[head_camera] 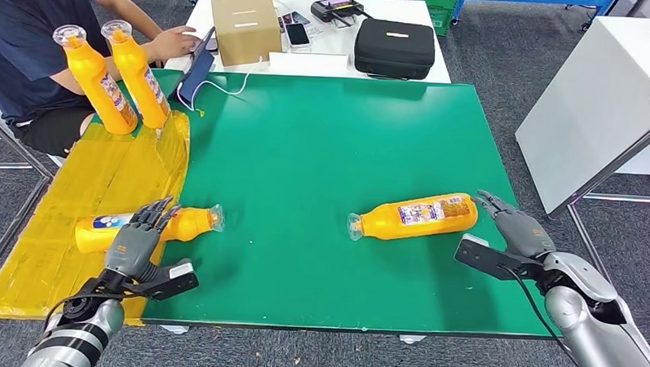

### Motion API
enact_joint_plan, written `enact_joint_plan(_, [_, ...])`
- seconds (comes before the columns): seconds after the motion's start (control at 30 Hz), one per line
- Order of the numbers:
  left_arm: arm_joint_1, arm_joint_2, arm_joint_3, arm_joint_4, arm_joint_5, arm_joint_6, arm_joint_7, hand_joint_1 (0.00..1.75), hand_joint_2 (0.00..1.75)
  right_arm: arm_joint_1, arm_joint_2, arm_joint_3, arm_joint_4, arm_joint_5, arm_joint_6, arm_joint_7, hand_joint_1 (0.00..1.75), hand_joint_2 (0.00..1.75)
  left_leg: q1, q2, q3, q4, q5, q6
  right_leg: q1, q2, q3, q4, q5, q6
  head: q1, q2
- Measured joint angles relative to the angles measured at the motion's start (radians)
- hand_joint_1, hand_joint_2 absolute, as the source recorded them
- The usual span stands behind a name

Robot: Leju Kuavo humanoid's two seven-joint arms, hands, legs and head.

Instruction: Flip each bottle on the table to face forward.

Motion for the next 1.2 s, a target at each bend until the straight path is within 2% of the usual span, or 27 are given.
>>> enact_joint_plan(0.1, [-0.008,-0.012,-0.001,-0.006,0.131,-0.079,-0.077,0.0,0.0,-0.026,0.015,0.017,0.045,0.021,-0.004,0.007,0.0,1.75,0.0,0.0,0.0,0.0,0.0,0.0,0.0,0.0,0.0,0.0,0.0,0.0,0.0,0.0])
enact_joint_plan(0.2, [-0.011,-0.038,0.002,-0.055,0.317,-0.226,-0.153,0.0,0.0,-0.059,0.039,0.036,0.116,0.057,-0.022,0.012,0.0,1.75,0.0,0.0,-0.001,0.0,0.0,0.0,0.0,0.0,-0.001,0.0,0.0,0.0,0.0,0.0])
enact_joint_plan(0.27, [-0.009,-0.056,0.004,-0.099,0.389,-0.29,-0.165,0.0,0.0,-0.073,0.056,0.046,0.158,0.076,-0.036,0.014,0.0,1.75,0.0,0.0,-0.001,0.0,0.001,0.001,0.0,0.0,-0.001,0.0,0.0,0.0,0.0,0.0])
enact_joint_plan(0.6, [0.021,-0.117,0.014,-0.302,0.579,-0.47,-0.17,0.0,0.0,-0.13,0.125,0.078,0.299,0.177,-0.081,0.034,0.0,1.75,0.0,0.0,-0.003,0.0,0.0,0.001,0.0,0.0,-0.002,0.0,0.001,0.001,0.0,0.0])
enact_joint_plan(0.73, [0.051,-0.143,0.013,-0.395,0.628,-0.52,-0.156,0.0,0.0,-0.154,0.159,0.085,0.344,0.241,-0.11,0.053,0.0,1.75,0.0,0.001,-0.003,0.0,0.0,0.001,0.0,0.0,-0.003,0.0,0.0,0.001,0.0,0.0])
enact_joint_plan(0.9, [0.09,-0.162,-0.005,-0.485,0.639,-0.538,-0.153,0.0,0.0,-0.176,0.188,0.092,0.376,0.286,-0.128,0.068,0.0,1.75,0.0,0.001,-0.003,0.0,0.0,0.001,0.0,0.0,-0.003,0.0,0.0,0.001,0.0,0.0])
enact_joint_plan(1.2, [0.116,-0.168,-0.022,-0.548,0.64,-0.542,-0.146,0.0,0.0,-0.187,0.207,0.095,0.393,0.309,-0.132,0.073,0.0,1.75,0.0,0.001,-0.003,0.0,0.0,0.001,0.0,0.0,-0.003,0.0,0.001,0.001,0.0,0.0])
